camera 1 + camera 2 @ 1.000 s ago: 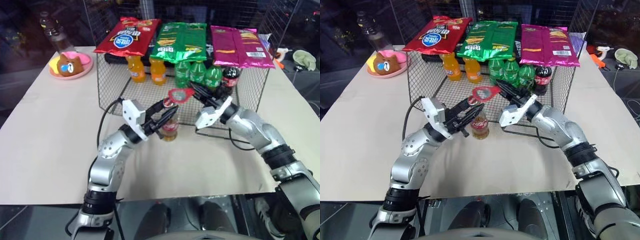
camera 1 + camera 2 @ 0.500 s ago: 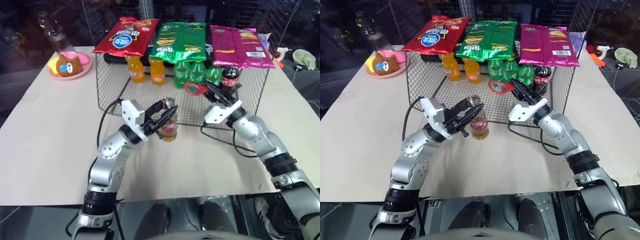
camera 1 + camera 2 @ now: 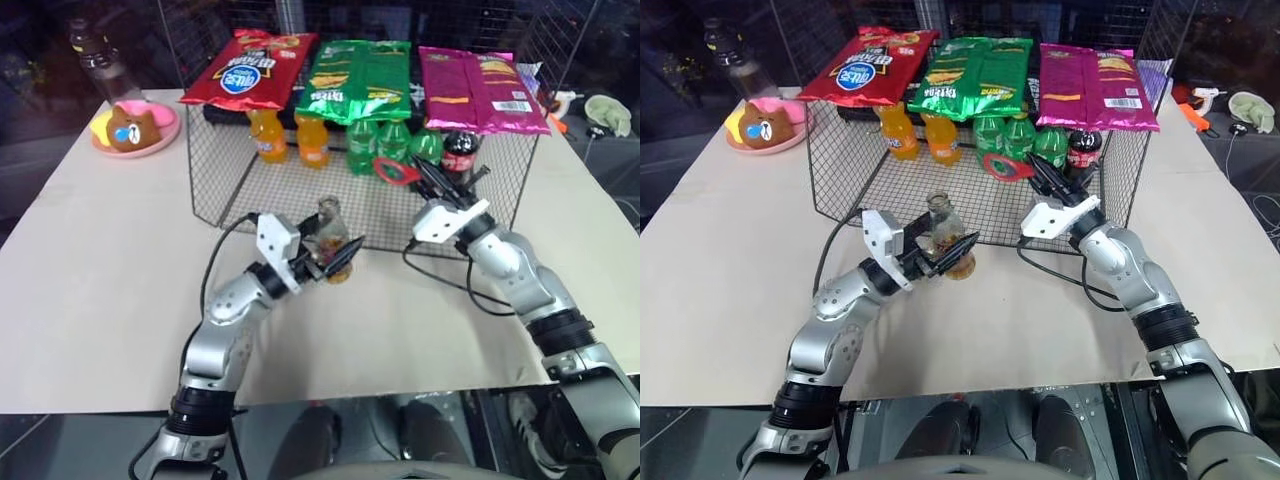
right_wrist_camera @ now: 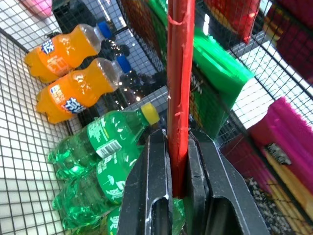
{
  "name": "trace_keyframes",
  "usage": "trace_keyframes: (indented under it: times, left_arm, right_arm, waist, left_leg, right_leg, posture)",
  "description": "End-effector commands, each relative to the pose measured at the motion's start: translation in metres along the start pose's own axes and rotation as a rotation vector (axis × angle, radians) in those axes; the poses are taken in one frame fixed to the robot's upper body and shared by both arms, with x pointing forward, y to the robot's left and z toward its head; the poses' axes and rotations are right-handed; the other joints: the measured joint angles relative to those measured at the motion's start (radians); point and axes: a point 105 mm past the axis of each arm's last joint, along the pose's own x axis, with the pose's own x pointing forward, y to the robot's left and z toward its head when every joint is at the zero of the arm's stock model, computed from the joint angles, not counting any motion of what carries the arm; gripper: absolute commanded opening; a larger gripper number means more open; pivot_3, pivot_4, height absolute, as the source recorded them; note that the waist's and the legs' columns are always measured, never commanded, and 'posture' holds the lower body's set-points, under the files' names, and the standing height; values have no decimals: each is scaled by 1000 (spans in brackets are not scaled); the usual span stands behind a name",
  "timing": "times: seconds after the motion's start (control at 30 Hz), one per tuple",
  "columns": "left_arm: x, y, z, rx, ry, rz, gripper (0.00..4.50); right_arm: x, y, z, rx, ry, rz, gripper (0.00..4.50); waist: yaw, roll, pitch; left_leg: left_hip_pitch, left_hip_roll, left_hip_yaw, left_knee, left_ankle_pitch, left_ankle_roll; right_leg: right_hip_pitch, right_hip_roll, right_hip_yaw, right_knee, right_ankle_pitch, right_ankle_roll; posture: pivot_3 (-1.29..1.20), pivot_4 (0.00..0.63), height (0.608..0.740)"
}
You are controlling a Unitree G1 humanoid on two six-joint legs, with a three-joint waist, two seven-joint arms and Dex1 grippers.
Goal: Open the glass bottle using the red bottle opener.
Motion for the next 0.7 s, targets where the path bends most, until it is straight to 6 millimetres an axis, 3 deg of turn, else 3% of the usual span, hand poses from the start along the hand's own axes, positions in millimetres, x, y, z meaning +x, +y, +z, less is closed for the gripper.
trace_keyframes:
  times: [0.03,0.2,0.4,0.7]
  left_arm:
    - [2,-1,10,31,-35,-8,3726]
    - [2,-1,10,31,-36,-9,3726]
    - [0,-2,11,34,-37,-14,3726]
    - [-9,-8,16,56,-18,-30,3726]
  right_arm:
    - [1,-11,5,8,-18,-47,0]
    - [0,-12,4,8,-15,-48,0]
    - [-3,-10,4,47,-13,-41,0]
    - [-40,24,5,631,145,171,0]
  waist:
    - [0,0,0]
    - [-1,0,0]
    - [-1,0,0]
    - [1,0,0]
  left_leg:
    - [-2,0,0,0,0,0]
    - [-12,0,0,2,1,-1]
    - [-12,0,0,1,1,-1]
    - [-13,0,0,2,1,-1]
  right_leg:
    - [-2,0,0,0,0,0]
    - [-12,0,0,2,0,0]
    - [-12,0,0,1,0,0]
    - [-12,-1,0,1,0,0]
  posture:
    - [0,150,740]
    - [0,150,740]
    - [0,150,740]
    - [0,150,740]
